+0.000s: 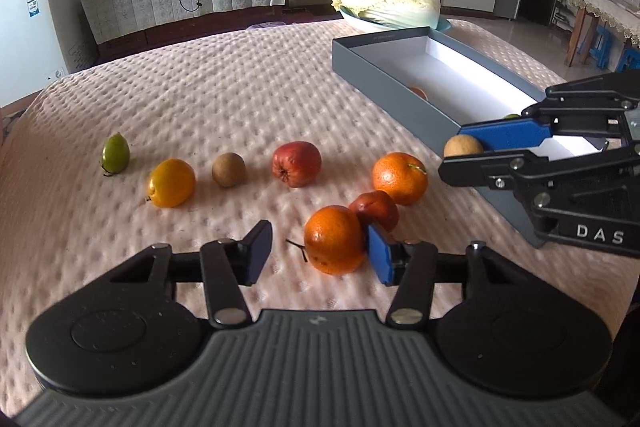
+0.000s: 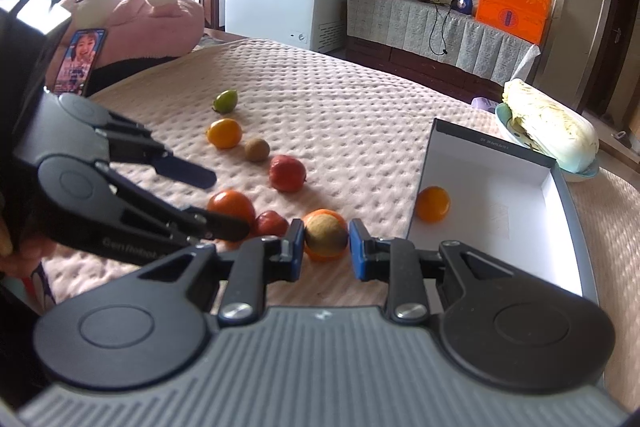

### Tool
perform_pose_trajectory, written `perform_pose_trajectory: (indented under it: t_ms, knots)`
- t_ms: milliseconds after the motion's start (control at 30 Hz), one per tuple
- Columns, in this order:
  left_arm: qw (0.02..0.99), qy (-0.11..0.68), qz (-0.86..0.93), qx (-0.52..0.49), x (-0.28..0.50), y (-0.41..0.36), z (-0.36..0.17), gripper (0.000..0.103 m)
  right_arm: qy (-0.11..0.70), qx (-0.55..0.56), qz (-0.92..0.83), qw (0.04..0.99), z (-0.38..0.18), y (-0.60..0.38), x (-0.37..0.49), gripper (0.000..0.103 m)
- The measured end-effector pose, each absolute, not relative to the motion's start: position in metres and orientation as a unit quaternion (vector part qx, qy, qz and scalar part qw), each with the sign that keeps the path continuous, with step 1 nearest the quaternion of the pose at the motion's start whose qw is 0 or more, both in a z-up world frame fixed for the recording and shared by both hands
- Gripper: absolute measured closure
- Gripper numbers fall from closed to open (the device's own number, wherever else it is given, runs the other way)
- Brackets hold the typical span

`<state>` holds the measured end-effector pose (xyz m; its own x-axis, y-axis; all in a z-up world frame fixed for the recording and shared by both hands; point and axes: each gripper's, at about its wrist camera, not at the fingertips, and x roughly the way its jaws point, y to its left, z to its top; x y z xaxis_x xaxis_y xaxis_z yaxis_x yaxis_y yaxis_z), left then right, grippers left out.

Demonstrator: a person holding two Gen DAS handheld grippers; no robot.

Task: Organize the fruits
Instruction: 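Grasp the kiwi with the right tool while the left tool grasps an orange, then carry the orange into the box and open the left tool while right carries kiwi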

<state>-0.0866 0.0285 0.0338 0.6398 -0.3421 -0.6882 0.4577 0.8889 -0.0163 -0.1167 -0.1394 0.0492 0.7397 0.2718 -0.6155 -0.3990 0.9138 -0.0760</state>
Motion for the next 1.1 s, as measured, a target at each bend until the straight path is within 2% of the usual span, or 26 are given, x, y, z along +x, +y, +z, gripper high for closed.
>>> perform_pose_trajectory:
  t_ms: [67,200,267,600,1100]
  knots:
    - [0.903,0.363,-0.219,0.076,-0.085,0.027,0.033,0.052,0.311,-0.099,0.18,0.928,0.05,-0.14,-0.116,0.076]
    - [0.901,0.373,-0.21,0.069,-0.079,0.022,0.03,0.054,0.31,-0.097,0.179,0.929,0.05,-0.14,-0.116,0.076]
    - [0.903,0.371,-0.206,0.062,-0.079,0.022,0.033,0.062,0.31,-0.098,0.179,0.928,0.05,-0.14,-0.116,0.076]
    - [0.924,0.365,-0.101,0.05,-0.063,0.034,0.049,0.063,0.309,-0.096,0.178,0.929,0.051,-0.143,-0.117,0.076]
    - [0.926,0.361,-0.099,0.041,-0.056,0.026,0.056,0.063,0.307,-0.096,0.192,0.927,0.055,-0.143,-0.12,0.076]
